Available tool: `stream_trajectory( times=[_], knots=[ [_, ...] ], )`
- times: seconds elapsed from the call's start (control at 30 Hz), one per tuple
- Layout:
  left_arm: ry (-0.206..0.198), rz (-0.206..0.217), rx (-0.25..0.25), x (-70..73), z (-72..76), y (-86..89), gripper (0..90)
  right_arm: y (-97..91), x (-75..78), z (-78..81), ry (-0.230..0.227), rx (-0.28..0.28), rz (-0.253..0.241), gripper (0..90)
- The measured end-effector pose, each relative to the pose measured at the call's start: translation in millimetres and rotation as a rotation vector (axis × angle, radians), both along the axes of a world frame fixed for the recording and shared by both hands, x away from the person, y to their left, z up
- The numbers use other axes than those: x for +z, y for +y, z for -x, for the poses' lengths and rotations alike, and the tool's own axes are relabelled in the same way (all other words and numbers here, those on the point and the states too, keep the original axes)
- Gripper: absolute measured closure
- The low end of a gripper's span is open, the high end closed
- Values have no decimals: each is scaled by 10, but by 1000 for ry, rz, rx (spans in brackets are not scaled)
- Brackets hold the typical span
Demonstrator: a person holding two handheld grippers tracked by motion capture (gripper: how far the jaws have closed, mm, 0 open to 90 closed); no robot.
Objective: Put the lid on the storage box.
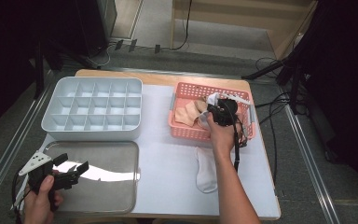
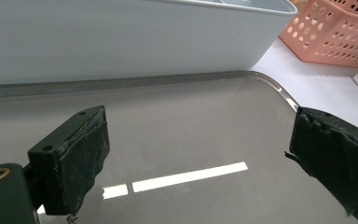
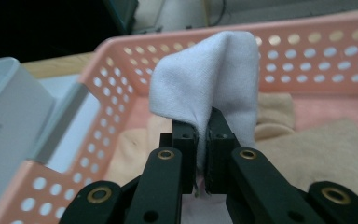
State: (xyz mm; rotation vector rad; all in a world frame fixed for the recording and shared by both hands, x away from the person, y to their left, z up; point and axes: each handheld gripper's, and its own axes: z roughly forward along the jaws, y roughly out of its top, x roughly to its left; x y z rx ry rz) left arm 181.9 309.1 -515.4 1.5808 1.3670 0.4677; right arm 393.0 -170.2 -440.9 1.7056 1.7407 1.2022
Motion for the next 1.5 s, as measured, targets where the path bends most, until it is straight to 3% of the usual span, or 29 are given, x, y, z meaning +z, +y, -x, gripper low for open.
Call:
stream_trajectory(
  times=[0.17,0.33,0.57,0.7,0.73,0.83,0.97,1.1,1.27,1.33,1.4,1.5],
  knots=[
    [0,2,-2,-2,-5,-1,55,-12,89,44,-64,18,-8,867],
    [-1,4,-1,3,-5,-11,55,-58,158,62,-93,30,-81,868],
    [1,-2,-6,-6,-7,-31,55,-65,290,79,-135,48,-90,867],
    [0,-1,-4,-6,-2,-23,55,-57,330,67,-138,44,-70,867],
    [1,0,-2,-5,0,-19,55,-48,302,49,-119,34,-20,866],
    [0,-2,-1,-5,3,-14,55,-70,185,1,-53,7,29,865],
    [1,3,-2,-8,0,-8,55,-139,-42,-64,102,7,55,862],
    [1,0,0,-11,-6,-10,55,-159,-178,-110,241,46,82,852],
    [2,-2,-2,-8,-6,-15,55,-169,-221,-160,332,89,62,803],
    [3,-2,-2,-11,-9,-17,55,-167,-217,-199,382,112,76,740],
    [3,-2,-4,-11,-12,-20,55,-153,-223,-257,466,152,82,671],
    [2,-2,-5,-7,-11,-25,55,-131,-220,-322,533,166,114,620]
  ],
)
